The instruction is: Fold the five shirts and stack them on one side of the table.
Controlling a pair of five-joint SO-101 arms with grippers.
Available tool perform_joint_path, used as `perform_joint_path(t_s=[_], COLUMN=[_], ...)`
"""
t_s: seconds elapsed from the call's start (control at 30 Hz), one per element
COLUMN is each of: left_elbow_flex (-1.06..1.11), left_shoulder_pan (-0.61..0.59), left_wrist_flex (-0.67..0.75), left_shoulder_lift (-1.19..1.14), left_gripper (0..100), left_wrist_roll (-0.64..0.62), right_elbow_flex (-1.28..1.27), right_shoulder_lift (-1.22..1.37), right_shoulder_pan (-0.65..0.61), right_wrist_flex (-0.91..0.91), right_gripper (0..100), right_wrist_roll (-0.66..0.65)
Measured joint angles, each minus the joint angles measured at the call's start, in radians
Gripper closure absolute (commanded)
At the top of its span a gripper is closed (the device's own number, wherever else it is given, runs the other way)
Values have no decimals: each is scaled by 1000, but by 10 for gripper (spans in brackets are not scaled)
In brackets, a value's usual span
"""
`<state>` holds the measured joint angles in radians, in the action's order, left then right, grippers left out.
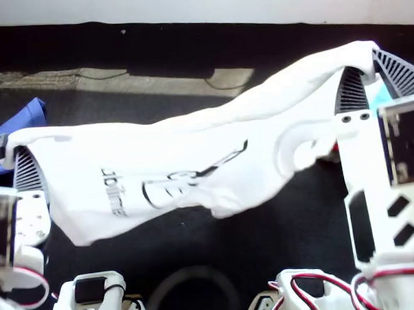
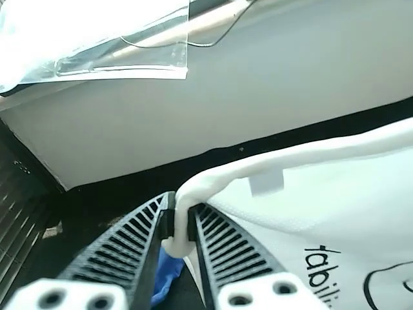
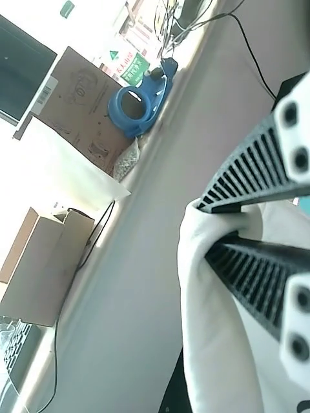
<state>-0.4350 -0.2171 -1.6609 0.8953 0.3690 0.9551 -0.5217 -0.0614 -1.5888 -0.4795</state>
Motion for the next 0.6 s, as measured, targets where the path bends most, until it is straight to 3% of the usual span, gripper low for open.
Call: perform_joint_path(t_s=[0.27,0.6], left_elbow_flex=[172,110], left_shoulder_pan=[2,2], left_wrist_flex=[0,0], left_shoulder_lift=[6,135], left_gripper=[992,992], left_wrist_roll=[0,0], right_elbow_flex=[141,152], right_shoulder_lift=[-2,-97], right_shoulder_pan=[83,144], right_wrist_flex=[0,-63], right_gripper=[993,993], right_wrist_roll=[-51,-55])
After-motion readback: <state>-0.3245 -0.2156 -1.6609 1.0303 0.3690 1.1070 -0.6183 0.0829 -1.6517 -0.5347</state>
